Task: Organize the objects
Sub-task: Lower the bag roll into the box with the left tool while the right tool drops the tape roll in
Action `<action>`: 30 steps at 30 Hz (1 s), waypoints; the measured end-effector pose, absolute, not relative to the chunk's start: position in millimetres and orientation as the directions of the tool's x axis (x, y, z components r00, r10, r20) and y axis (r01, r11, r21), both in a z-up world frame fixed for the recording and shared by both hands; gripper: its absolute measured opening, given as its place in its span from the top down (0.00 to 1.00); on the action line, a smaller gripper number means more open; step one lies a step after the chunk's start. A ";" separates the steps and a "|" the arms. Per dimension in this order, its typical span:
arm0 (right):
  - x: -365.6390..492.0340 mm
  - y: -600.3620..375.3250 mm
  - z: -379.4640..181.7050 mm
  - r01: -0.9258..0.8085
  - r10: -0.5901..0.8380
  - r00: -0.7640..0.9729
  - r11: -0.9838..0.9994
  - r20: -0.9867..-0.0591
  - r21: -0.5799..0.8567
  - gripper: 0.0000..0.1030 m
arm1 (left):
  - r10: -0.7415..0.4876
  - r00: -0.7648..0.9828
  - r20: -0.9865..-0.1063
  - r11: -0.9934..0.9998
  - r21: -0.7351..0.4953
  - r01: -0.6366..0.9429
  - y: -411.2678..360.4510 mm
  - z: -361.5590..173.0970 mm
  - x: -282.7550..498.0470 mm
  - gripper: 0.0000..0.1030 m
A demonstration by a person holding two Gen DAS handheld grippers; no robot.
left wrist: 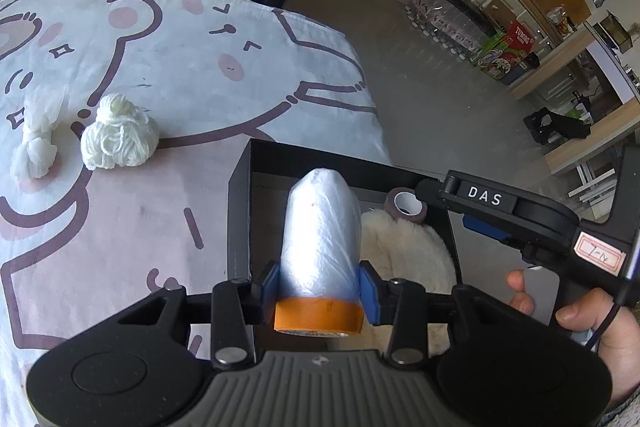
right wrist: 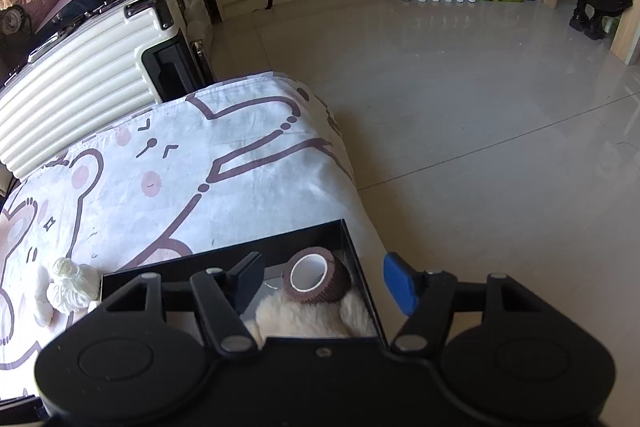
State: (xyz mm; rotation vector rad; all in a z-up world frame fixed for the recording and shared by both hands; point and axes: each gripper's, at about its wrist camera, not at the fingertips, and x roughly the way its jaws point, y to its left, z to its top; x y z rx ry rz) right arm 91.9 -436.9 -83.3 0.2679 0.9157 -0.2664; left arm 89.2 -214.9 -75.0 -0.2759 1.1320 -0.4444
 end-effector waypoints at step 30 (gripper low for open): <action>61.0 -403.6 -65.8 0.278 0.002 0.513 0.946 -0.859 0.169 0.43 | -0.423 0.385 -0.820 0.905 -0.400 0.144 -193.5 -66.1 83.1 0.51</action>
